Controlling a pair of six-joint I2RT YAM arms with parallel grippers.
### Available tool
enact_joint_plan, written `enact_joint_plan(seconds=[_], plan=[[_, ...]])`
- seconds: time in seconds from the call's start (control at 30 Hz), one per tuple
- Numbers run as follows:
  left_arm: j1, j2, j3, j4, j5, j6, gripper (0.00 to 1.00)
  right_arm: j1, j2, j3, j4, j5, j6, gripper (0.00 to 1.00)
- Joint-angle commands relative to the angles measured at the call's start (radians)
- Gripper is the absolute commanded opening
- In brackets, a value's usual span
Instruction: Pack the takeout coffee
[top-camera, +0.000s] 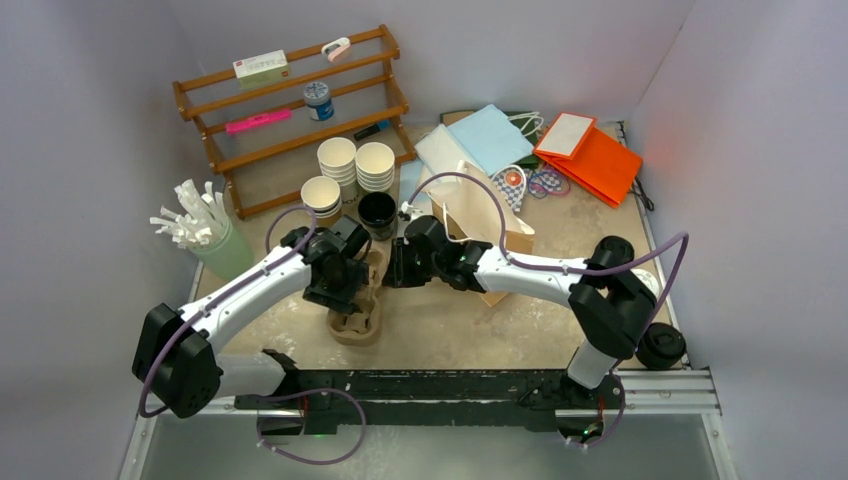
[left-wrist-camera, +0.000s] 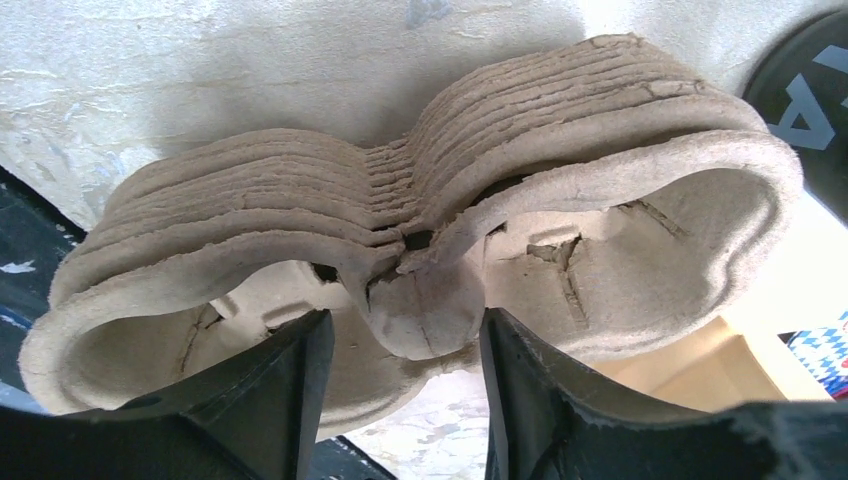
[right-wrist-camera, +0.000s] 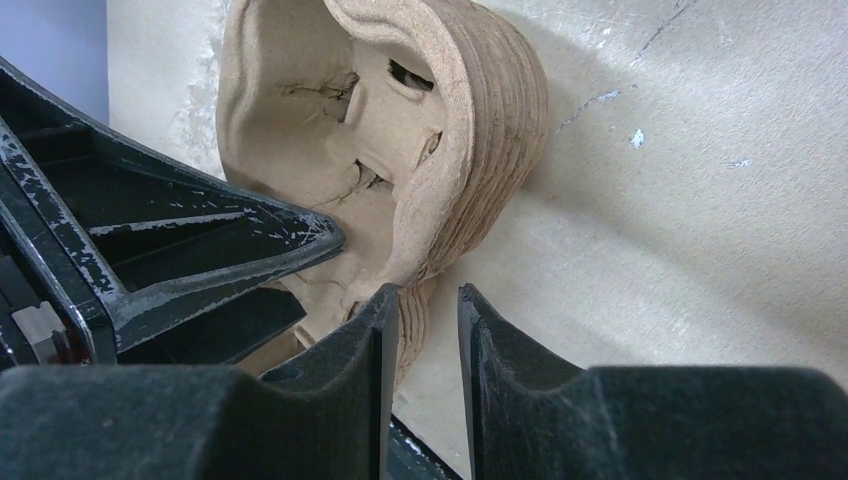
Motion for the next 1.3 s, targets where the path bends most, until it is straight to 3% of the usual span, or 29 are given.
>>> enact_joint_plan(seconds=[0.0,0.13,0.23,0.7,1.1,1.27], plan=[[0.011,-0.001,-0.011,0.019,-0.008,-0.021,0.56,-0.007,-0.032,-0.001,-0.002,0.008,-0.021,0.31],[0.016,-0.021,-0.014,0.016,-0.024,-0.035,0.42,-0.007,-0.031,-0.003,0.006,0.0,-0.022,0.31],[0.018,-0.039,-0.009,0.002,-0.028,-0.044,0.37,-0.007,-0.034,-0.01,0.011,-0.002,-0.025,0.32],[0.02,-0.088,-0.033,0.002,0.001,-0.06,0.36,-0.028,-0.049,-0.059,0.157,-0.129,-0.018,0.37],[0.019,-0.088,-0.035,0.008,0.008,-0.053,0.35,-0.043,-0.04,-0.071,0.138,-0.106,-0.009,0.35],[0.021,-0.089,-0.036,0.011,0.004,-0.058,0.35,-0.053,-0.062,-0.109,0.179,-0.116,0.006,0.43]])
